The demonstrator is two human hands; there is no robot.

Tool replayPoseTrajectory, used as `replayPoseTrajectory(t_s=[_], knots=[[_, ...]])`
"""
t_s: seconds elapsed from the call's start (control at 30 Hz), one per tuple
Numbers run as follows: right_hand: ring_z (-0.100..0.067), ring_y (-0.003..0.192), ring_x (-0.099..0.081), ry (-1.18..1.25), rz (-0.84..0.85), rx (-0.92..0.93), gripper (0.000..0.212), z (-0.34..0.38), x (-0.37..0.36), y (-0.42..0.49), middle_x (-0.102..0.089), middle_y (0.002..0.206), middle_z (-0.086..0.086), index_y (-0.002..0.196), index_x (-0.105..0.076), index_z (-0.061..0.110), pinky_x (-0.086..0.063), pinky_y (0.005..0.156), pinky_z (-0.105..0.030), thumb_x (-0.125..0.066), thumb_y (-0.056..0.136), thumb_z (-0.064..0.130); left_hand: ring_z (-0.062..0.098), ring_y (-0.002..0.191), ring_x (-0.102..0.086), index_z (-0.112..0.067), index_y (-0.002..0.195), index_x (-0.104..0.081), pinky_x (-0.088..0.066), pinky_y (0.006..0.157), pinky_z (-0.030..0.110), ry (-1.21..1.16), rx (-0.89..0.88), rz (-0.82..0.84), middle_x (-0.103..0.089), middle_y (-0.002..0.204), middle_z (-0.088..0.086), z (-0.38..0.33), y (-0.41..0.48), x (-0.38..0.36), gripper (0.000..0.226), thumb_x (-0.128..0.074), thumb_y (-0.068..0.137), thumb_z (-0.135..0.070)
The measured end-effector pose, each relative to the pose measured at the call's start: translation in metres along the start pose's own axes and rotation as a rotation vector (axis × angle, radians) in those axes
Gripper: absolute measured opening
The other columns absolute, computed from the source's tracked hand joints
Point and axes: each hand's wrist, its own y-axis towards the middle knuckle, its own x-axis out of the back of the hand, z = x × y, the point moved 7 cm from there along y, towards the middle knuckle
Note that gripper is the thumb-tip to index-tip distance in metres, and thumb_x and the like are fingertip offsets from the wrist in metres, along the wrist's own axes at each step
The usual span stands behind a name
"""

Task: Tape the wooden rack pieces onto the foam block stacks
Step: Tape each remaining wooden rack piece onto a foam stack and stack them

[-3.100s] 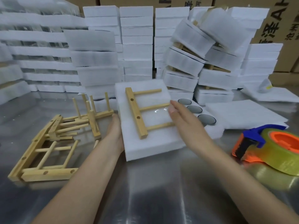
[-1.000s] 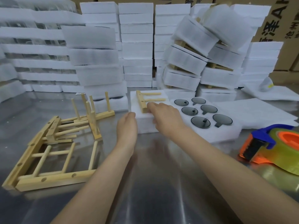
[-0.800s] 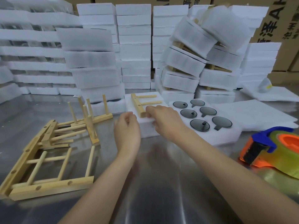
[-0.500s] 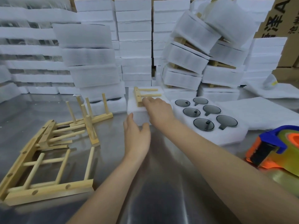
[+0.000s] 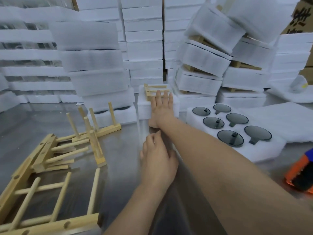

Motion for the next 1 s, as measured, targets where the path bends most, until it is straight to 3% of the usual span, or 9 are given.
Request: replayPoseTrajectory(t_s=[0.2,0.3,0.37,0.4,0.5,0.63,0.77,0.9,1.0], knots=[[-0.046,0.143,0.017,0.055,0.083,0.002,0.094,0.001,0.011,-0.011,0.021,0.155,-0.027,0.15,0.013,0.002,0.008,0.116,-0.053,-0.054,0.091,0.032,0.022,0.133,-0.034,-0.013,0.139,-0.034,-0.033,0.099,0.044,0.062,0.009,0.022,-0.041,0.137,0.004,-0.002,0.01,0.0,0.056,-0.054,0.091,-0.033],[-0.046,0.145,0.0,0.165,0.099,0.033,0.078,0.001,0.025,-0.049,0.0,0.156,-0.03,0.15,0.003,-0.005,-0.011,0.119,-0.047,-0.046,0.098,0.026,0.026,0.13,-0.039,-0.008,0.141,-0.031,-0.031,0.101,0.046,-0.073,0.061,-0.014,-0.042,0.137,0.008,0.0,0.011,0.006,0.059,-0.054,0.091,-0.028],[-0.039,0.138,-0.028,0.328,-0.025,0.055,0.064,-0.017,0.043,-0.089,-0.03,0.148,-0.022,0.147,-0.021,0.001,-0.035,0.1,-0.039,-0.049,0.094,0.023,0.028,0.128,-0.042,-0.009,0.14,-0.035,-0.029,0.102,0.045,-0.046,0.054,0.006,-0.043,0.137,0.009,0.001,0.01,0.005,0.056,-0.054,0.09,-0.025],[-0.034,0.128,-0.04,0.374,-0.153,0.073,0.054,-0.031,0.054,-0.111,-0.042,0.137,-0.016,0.141,-0.033,0.005,-0.037,0.086,-0.037,-0.049,0.091,0.02,0.028,0.126,-0.044,-0.01,0.139,-0.038,-0.029,0.103,0.044,-0.023,0.044,0.022,-0.043,0.136,0.009,0.001,0.01,0.003,0.054,-0.053,0.089,-0.025],[-0.031,0.114,-0.047,0.355,-0.374,0.042,0.04,-0.083,0.067,-0.178,-0.053,0.122,-0.008,0.125,-0.052,0.01,-0.034,0.08,-0.037,-0.047,0.087,0.019,0.026,0.127,-0.045,-0.012,0.14,-0.042,-0.029,0.108,0.041,-0.011,0.036,0.047,-0.04,0.142,0.006,-0.001,0.01,0.002,0.052,-0.051,0.091,-0.026],[-0.034,0.108,-0.051,0.438,-0.325,-0.184,0.031,-0.15,0.04,-0.218,-0.06,0.113,-0.01,0.11,-0.059,0.01,-0.035,0.077,-0.036,-0.043,0.091,0.028,0.023,0.119,-0.051,-0.012,0.134,-0.051,-0.031,0.107,0.028,-0.107,-0.011,0.014,-0.047,0.137,0.006,-0.011,0.005,0.003,0.043,-0.052,0.091,-0.018],[-0.031,0.123,-0.034,0.382,-0.093,-0.036,0.051,-0.142,0.011,-0.214,-0.045,0.131,-0.007,0.127,-0.05,0.022,-0.03,0.098,-0.043,-0.04,0.09,0.056,0.018,0.124,-0.048,-0.009,0.132,-0.054,-0.038,0.106,0.032,-0.168,-0.198,-0.007,-0.05,0.135,0.004,-0.027,-0.006,0.003,0.039,-0.052,0.093,-0.013],[-0.028,0.122,-0.03,0.326,-0.144,0.092,0.058,-0.125,0.016,-0.216,-0.036,0.135,-0.009,0.129,-0.044,0.022,-0.025,0.089,-0.042,-0.051,0.081,0.054,-0.004,0.113,-0.042,-0.016,0.136,-0.047,-0.026,0.087,-0.005,-0.279,-0.183,-0.019,-0.043,0.134,-0.007,-0.027,-0.007,0.005,0.037,-0.042,0.1,-0.022],[-0.028,0.121,-0.029,0.331,-0.201,0.211,0.055,-0.1,0.026,-0.226,-0.036,0.138,-0.007,0.129,-0.045,0.019,-0.026,0.089,-0.045,-0.051,0.083,0.049,-0.007,0.116,-0.038,-0.019,0.139,-0.044,-0.019,0.087,-0.008,-0.346,-0.143,-0.003,-0.041,0.135,-0.01,-0.024,-0.002,0.002,0.037,-0.037,0.103,-0.027]])
